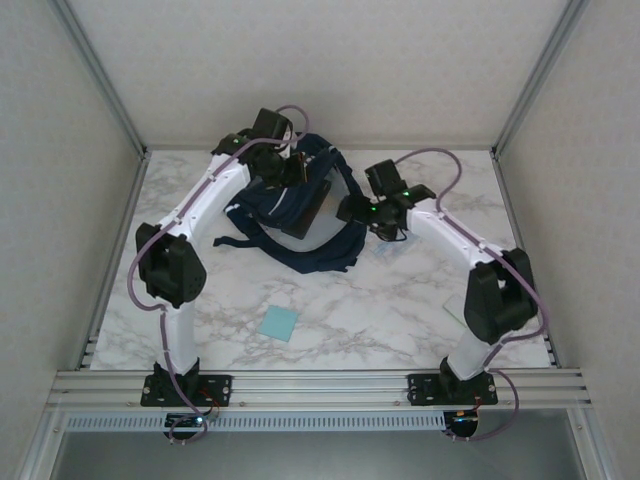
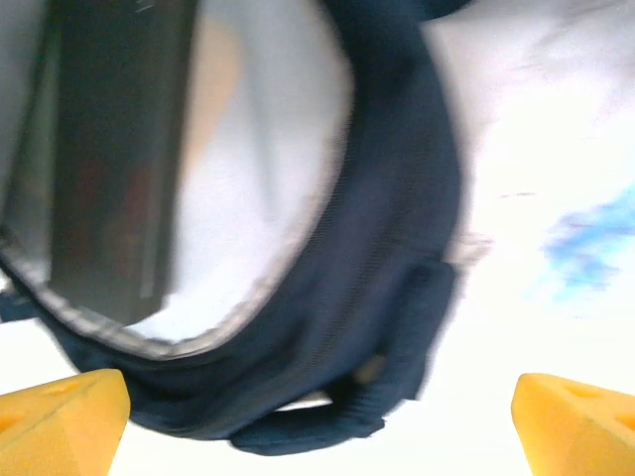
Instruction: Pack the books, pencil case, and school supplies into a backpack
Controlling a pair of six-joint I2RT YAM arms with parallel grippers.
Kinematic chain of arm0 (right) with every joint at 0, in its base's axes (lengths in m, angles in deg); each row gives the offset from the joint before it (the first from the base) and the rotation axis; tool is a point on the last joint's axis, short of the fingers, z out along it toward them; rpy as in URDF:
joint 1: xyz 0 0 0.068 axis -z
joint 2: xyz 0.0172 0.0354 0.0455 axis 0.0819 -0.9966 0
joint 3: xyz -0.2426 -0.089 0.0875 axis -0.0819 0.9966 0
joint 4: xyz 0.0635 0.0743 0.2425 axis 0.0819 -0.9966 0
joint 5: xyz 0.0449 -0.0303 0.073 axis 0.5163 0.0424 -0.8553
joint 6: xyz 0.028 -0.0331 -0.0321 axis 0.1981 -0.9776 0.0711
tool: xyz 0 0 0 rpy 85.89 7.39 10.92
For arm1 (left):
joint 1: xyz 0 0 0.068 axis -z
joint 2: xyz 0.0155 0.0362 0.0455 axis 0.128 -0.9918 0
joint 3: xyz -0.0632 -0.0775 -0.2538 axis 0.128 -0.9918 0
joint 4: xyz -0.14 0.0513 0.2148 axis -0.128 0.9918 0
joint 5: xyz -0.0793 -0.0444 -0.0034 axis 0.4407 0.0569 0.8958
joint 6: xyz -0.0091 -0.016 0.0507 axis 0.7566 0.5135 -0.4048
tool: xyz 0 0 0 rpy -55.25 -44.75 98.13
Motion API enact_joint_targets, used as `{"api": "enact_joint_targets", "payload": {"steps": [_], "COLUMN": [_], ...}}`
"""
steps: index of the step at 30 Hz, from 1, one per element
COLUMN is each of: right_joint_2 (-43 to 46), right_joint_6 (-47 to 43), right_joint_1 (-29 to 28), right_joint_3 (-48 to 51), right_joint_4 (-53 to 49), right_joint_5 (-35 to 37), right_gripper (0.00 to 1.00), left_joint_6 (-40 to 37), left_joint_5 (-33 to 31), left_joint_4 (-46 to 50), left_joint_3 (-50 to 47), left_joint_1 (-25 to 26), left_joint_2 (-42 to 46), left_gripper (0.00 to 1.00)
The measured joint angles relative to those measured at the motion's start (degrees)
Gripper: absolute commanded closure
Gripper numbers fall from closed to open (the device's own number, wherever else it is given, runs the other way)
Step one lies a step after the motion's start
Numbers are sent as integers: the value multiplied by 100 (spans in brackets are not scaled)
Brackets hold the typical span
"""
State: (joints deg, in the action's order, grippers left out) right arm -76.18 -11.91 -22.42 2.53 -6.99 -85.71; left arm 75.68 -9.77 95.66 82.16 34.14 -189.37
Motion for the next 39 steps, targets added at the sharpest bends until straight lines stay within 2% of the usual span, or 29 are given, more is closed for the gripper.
{"api": "enact_joint_targets", "payload": {"steps": [7,10,16,22,33,36,39], "right_joint_2": [249,175,-474,-1342,-1939,-1969,-1969], "right_joint_6": [-9,61,208,389,686,704,680], "right_joint_1": [966,1165,1182,1182,1141,1104,1095], "right_joint_3": [822,931,859,310,-262,-282,-280], "right_joint_4": [-238,-249,22,83,-122,-170,-232], "right_joint_5": [411,562,601,699,892,1008,1104], "right_gripper": [1,1,1,1,2,9,21], "left_joint_6": [0,0,2,9,70,85,87], "left_joint_5": [17,17,39,98,125,125,127], "left_joint_4": [-179,-236,-339,-391,-437,-463,-481], "left_joint_3": [-382,-566,-804,-892,-931,-951,-1005], "left_joint_1": [-2,-2,-2,-2,-2,-2,-2], "left_joint_2": [225,358,479,479,509,518,542], "left_gripper": [100,100,100,100,100,100,100]}}
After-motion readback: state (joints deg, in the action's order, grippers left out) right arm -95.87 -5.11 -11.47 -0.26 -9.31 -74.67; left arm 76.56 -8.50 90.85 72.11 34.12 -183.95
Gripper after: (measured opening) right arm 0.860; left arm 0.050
